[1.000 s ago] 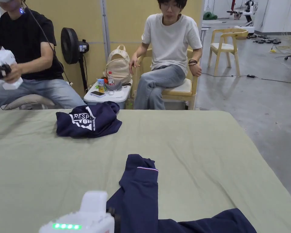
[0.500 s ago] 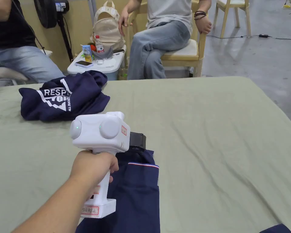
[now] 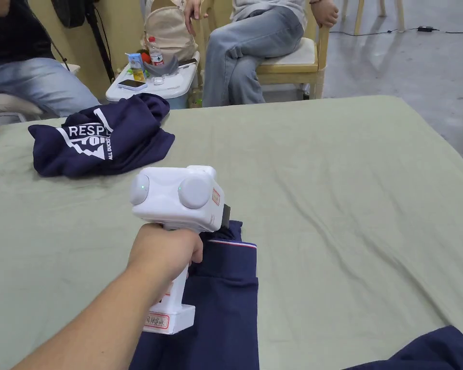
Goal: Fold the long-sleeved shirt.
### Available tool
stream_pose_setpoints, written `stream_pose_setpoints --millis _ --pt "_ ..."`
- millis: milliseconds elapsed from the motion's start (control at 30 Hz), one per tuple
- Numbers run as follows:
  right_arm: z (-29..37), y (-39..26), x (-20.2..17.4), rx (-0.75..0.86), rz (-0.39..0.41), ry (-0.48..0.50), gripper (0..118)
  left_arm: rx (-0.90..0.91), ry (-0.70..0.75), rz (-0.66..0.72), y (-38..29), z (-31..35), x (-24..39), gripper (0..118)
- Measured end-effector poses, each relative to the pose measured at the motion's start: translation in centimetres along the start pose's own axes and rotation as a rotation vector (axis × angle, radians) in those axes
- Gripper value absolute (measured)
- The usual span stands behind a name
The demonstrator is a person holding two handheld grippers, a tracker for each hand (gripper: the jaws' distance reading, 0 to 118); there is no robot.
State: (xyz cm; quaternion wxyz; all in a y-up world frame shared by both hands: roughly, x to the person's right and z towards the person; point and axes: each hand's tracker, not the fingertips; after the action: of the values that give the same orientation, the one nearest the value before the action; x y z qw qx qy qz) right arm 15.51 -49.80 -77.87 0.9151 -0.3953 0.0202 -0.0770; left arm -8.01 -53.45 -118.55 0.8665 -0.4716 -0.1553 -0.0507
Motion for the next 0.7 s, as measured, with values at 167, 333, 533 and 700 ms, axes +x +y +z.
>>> stream_pose_setpoints --millis 167,333,533,700 --pt "4.5 -0.3 -0.9 0.052 0.004 -0.007 1 0.089 -0.067 -0.052 -3.7 8.8 1.3 6" --pt "9.9 -1.8 -2.2 0.095 0.01 0.004 1 0.174 -0.152 -0.055 -12.1 20.8 2.7 6" --pt "15.1 -4.8 -4.5 0.122 0.042 0.053 1 0.23 -0.102 -0.117 -26.2 29.2 5.0 6" --pt "16.6 -7.8 -6.0 0.099 0.066 0.075 1 0.238 0.063 -0.14 -36.2 27.9 7.5 7"
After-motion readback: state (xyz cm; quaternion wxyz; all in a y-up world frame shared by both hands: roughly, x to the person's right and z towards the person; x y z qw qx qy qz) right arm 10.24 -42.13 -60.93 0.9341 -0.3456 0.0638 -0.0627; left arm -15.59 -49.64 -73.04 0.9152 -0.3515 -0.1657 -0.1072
